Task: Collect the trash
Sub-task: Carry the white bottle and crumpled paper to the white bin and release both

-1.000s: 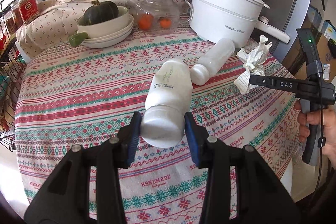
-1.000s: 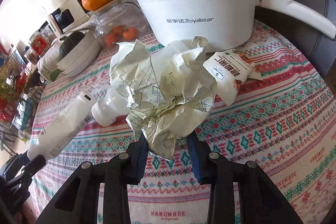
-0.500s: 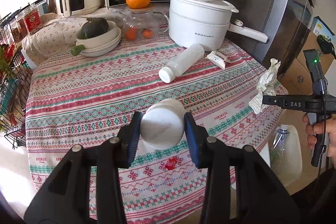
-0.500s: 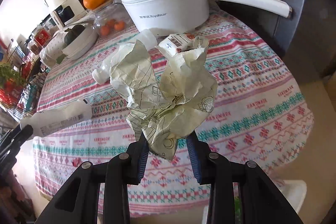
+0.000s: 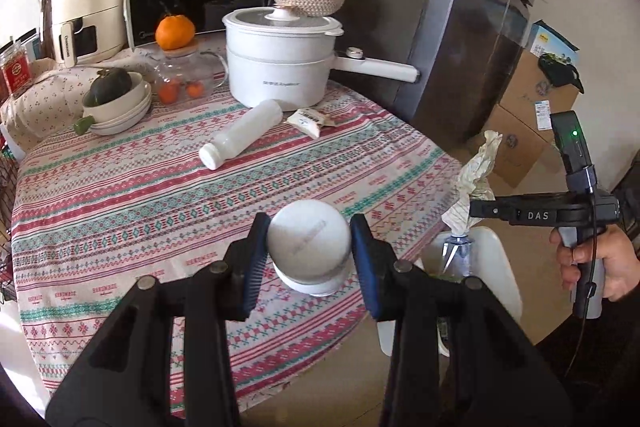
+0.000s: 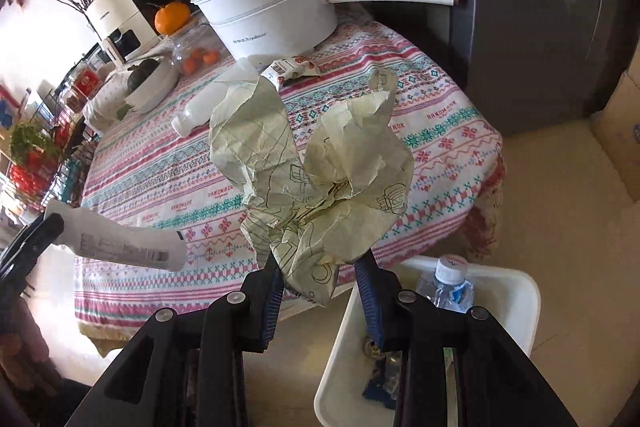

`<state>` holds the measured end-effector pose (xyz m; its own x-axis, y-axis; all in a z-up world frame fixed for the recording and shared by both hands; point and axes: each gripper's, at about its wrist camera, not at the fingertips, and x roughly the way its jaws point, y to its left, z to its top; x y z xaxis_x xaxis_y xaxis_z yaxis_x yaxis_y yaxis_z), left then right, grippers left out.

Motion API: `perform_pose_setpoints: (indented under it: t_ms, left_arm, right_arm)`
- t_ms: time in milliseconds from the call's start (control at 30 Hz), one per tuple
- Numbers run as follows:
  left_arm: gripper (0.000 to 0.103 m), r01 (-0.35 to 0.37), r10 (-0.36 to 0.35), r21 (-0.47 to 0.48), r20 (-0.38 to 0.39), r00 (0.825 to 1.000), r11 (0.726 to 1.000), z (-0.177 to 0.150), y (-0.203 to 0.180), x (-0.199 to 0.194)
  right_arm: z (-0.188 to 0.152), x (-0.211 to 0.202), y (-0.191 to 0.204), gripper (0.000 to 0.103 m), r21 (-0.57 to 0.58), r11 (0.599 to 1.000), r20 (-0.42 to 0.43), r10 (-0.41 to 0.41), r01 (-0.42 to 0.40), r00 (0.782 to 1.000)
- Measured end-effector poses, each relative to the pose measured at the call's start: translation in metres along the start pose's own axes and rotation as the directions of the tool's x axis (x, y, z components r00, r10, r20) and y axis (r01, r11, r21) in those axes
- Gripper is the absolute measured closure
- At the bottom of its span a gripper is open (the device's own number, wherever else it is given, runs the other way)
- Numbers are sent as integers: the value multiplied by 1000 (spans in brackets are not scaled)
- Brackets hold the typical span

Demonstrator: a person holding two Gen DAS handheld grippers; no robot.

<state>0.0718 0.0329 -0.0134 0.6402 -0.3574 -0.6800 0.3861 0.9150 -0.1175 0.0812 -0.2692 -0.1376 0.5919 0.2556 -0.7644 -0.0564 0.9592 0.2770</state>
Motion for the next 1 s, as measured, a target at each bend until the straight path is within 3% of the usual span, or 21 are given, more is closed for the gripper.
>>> perform_pose_setpoints:
  t_ms: [167,467,700,1000]
  left_arm:
    - [61,113,-112,49,-15,994,992,-2,-41,-2]
    - [61,276,-259,138,-126,957,951,-14,-116,24]
    - [61,320,-277,215,-210,938,922,-26,-162,49]
    - [60,301,-210,278,-314,926,912,-50,-189,95]
  right_arm:
    - [-14,-21,-12,67,-50,998,31,-24,26,999]
    - [-50,-31,-65,67,-20,997,-20,-68,68,997]
    - [-72,-35,-102,67,23,995,-54,-101,102,993]
    - [-96,-22,-129,66,34,990,-152,-129,136,980]
